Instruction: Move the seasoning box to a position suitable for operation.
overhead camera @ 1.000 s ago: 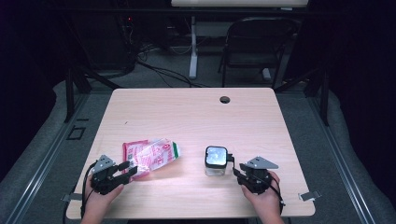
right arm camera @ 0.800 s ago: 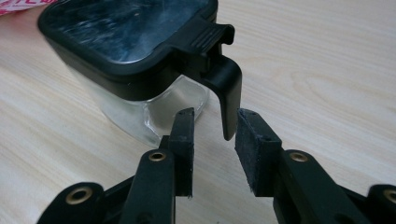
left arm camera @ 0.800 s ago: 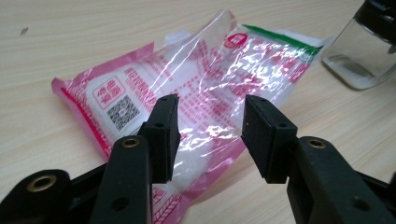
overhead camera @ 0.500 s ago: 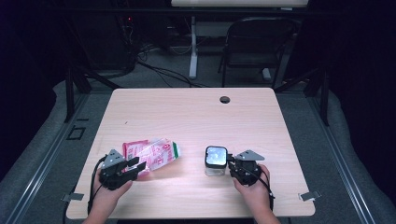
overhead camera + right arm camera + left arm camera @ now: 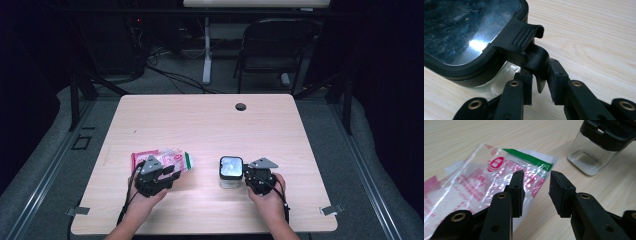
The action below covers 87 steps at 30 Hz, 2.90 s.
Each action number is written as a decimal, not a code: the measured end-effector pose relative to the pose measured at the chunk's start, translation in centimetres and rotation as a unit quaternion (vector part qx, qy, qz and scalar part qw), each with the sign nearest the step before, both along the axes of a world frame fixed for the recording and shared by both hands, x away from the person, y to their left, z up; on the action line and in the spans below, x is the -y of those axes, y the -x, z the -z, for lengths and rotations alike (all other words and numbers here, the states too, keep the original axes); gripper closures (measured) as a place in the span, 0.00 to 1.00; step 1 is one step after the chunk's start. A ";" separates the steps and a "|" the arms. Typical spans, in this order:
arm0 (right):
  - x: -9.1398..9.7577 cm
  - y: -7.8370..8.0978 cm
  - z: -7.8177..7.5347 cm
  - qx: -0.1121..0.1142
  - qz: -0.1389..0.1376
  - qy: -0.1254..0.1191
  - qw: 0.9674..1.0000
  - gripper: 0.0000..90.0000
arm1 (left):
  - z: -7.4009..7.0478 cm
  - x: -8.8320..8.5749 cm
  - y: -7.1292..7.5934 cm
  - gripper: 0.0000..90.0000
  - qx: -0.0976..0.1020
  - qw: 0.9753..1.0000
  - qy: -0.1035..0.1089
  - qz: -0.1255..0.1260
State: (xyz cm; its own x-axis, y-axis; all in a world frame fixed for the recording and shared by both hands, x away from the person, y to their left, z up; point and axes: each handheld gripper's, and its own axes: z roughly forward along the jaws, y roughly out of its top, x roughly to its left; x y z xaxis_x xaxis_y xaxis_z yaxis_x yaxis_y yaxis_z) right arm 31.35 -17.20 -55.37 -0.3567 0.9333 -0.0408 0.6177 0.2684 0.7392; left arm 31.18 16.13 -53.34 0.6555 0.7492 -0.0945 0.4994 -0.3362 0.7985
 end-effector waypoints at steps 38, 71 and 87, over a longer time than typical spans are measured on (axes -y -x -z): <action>0.2 0.2 0.4 0.024 -0.022 -0.020 0.999 0.85 | 1.5 10.8 -0.8 1.00 -0.012 0.999 -0.004 0.043; -4.7 3.6 0.0 -0.008 -0.115 -0.032 0.993 0.77 | 1.4 3.6 4.2 0.94 -0.015 0.997 -0.012 0.079; -3.4 3.6 -2.1 -0.074 -0.146 -0.064 0.984 0.73 | 1.1 2.6 3.8 0.85 -0.022 0.997 0.009 0.073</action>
State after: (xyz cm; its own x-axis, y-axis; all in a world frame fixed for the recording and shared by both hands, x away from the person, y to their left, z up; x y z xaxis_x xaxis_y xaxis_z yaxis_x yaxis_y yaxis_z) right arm 27.71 -13.84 -53.28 -0.6030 0.7848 0.1433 0.6319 0.3602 0.6862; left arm 27.35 13.50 -54.39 0.7520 0.6444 -0.1387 0.4818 -0.3936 0.7829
